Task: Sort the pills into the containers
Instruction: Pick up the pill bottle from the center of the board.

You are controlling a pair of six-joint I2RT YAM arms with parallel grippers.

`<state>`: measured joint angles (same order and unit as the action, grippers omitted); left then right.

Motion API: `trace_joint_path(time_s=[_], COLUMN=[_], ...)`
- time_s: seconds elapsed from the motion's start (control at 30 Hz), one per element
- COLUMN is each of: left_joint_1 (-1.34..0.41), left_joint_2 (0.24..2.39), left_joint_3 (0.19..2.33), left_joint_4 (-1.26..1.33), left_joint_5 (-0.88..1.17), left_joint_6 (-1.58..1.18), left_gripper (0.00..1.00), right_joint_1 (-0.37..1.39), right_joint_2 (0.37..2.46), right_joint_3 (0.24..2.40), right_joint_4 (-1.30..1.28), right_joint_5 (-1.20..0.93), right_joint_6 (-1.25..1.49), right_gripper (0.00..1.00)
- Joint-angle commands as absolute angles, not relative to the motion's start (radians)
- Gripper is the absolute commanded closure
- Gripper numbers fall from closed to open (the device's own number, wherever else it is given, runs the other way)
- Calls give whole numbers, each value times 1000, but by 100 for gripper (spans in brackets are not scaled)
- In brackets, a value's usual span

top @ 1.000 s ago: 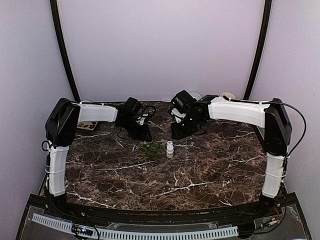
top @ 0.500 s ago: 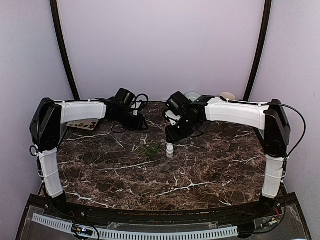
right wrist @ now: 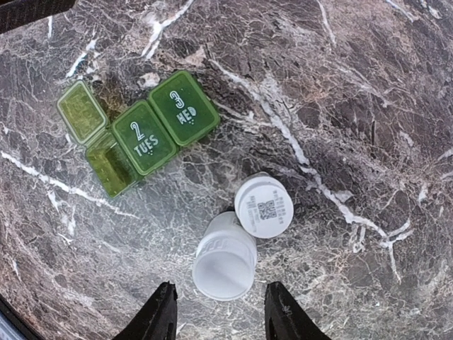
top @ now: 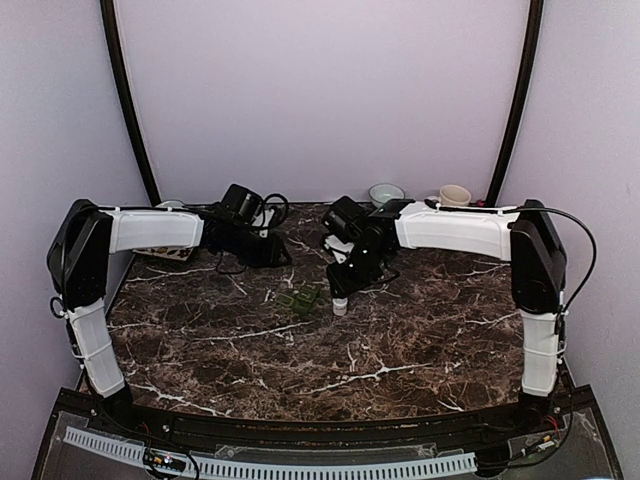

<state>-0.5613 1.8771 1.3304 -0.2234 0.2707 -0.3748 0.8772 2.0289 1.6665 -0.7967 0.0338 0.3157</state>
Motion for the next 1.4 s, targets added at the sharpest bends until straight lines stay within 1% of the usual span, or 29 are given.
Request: trace_joint_path(time_s=[0.0, 1.0, 1.23, 1.37], left_joint_1=[-569, -577, -577, -577], left_joint_2=[1811, 1804, 1807, 1810], left_joint_3=[1299, 1261, 1262, 1267], left_joint_4=[-192, -177, -176, -178], left_joint_5=[271, 270, 272, 273], left_joint_6=[-388, -396, -397, -396], left_gripper=[70, 70, 70, 70], right_joint_1=[885, 885, 886, 884], right_joint_2=[2051, 2107, 2112, 2114], right_joint_3=[1706, 1738, 1738, 1736], right_joint_4=[-814, -833, -835, -836], right_joint_5=[29, 23, 27, 27], right_joint_6=[318, 305, 302, 300], right_gripper=[58, 63, 68, 74])
